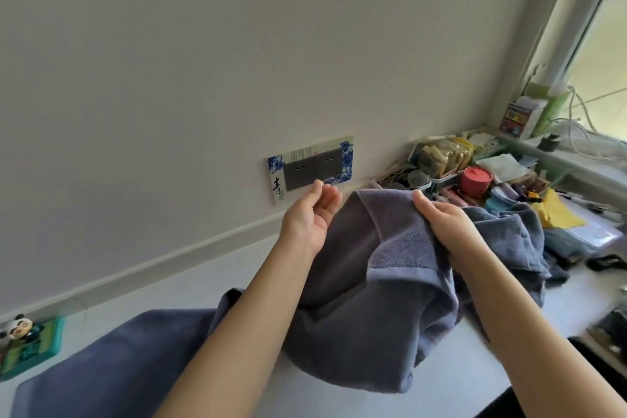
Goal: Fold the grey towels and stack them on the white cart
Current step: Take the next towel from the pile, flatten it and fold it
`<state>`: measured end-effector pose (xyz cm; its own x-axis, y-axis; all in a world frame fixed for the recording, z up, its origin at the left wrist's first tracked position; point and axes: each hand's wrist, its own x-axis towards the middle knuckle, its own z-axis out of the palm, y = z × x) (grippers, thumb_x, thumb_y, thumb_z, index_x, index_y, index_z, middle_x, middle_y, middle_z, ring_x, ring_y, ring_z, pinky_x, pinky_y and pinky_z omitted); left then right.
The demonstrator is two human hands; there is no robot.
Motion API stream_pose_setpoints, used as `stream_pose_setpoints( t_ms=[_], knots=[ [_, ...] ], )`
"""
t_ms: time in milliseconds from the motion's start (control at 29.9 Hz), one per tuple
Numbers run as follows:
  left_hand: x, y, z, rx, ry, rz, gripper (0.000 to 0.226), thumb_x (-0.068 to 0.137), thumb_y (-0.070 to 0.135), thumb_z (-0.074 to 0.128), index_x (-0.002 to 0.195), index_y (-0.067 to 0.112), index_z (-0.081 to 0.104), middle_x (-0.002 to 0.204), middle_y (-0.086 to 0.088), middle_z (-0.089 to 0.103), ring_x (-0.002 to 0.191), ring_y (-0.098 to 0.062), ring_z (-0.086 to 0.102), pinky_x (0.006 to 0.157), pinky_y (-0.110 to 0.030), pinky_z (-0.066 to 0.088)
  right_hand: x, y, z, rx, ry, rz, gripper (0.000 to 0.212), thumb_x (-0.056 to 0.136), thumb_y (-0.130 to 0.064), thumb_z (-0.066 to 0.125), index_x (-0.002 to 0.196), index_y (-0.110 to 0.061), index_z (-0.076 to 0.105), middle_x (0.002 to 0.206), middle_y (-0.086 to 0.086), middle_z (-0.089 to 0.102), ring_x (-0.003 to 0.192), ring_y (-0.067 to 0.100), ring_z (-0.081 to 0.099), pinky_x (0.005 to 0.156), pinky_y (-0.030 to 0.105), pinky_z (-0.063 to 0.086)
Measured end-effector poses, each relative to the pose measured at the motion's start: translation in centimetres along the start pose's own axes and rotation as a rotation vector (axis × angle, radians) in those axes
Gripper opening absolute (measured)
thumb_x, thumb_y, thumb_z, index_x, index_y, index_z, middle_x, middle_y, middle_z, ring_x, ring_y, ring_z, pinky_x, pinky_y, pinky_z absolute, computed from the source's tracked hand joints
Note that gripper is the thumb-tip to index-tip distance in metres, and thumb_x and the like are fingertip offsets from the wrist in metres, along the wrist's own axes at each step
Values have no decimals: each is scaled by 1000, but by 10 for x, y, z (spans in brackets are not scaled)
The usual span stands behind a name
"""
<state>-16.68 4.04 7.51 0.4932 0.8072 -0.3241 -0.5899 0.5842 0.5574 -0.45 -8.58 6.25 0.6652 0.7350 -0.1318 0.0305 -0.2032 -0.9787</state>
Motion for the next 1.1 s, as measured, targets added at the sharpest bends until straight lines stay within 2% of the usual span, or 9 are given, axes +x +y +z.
stream_pose_setpoints(
  t_ms=[134,267,334,501,634,735,801,902,1102],
  knots=[
    [14,-56,23,166,-17,-132,11,89,13,61,95,5,61,82,-7,65,79,-18,64,76,-35,57,44,29,-32,-59,32,141,38,84,-50,63,85,-13,73,92,7,71,94,24,64,96,41,48],
    [19,-101,19,637,6,-246,33,91,32,60,121,18,57,110,0,61,109,-20,57,93,-36,45,61,60,-48,-14,-23,144,30,86,-42,64,86,-14,75,89,7,73,97,24,66,96,42,49],
    [19,-114,16,774,-9,-327,32,92,35,56,122,25,53,110,2,57,110,-18,53,88,-32,45,66,68,-53,15,-62,134,30,85,-44,64,88,-16,75,89,6,74,96,24,67,95,44,50],
    [22,-124,14,653,-39,-425,12,93,19,57,81,19,60,59,6,61,49,-3,52,43,-15,38,74,77,-54,44,-155,44,25,88,-34,63,105,-17,70,97,7,73,101,24,65,95,44,50],
    [31,-109,36,408,-34,-191,14,90,9,58,103,14,55,86,-8,64,78,-16,61,68,-24,52,60,83,-52,130,-260,5,57,76,-43,69,130,-37,50,124,-4,61,112,10,58,101,33,44],
    [38,-89,56,365,-52,-37,9,90,12,59,98,14,57,80,-5,60,71,-14,60,63,-25,51,36,83,-50,168,-405,29,64,74,-50,63,135,-43,43,127,-4,57,113,11,57,101,38,46],
    [40,-79,74,365,-70,12,3,91,11,58,87,12,58,71,-4,58,60,-11,57,52,-21,50,19,80,-45,53,-321,-89,63,80,-51,56,138,-42,36,120,6,57,104,12,59,96,32,49],
    [39,-76,93,346,-97,13,11,91,9,57,80,11,58,61,-2,59,55,-10,56,48,-20,49,-3,71,-31,-152,-86,-386,55,82,-62,55,132,-44,41,119,-8,44,101,2,52,92,14,41],
    [30,-76,123,304,-185,-15,15,91,9,57,76,10,55,52,1,59,47,-7,59,50,-18,51,-3,49,1,-88,195,-328,38,73,-52,70,105,-33,59,94,-10,60,72,1,54,66,14,44]
  ],
)
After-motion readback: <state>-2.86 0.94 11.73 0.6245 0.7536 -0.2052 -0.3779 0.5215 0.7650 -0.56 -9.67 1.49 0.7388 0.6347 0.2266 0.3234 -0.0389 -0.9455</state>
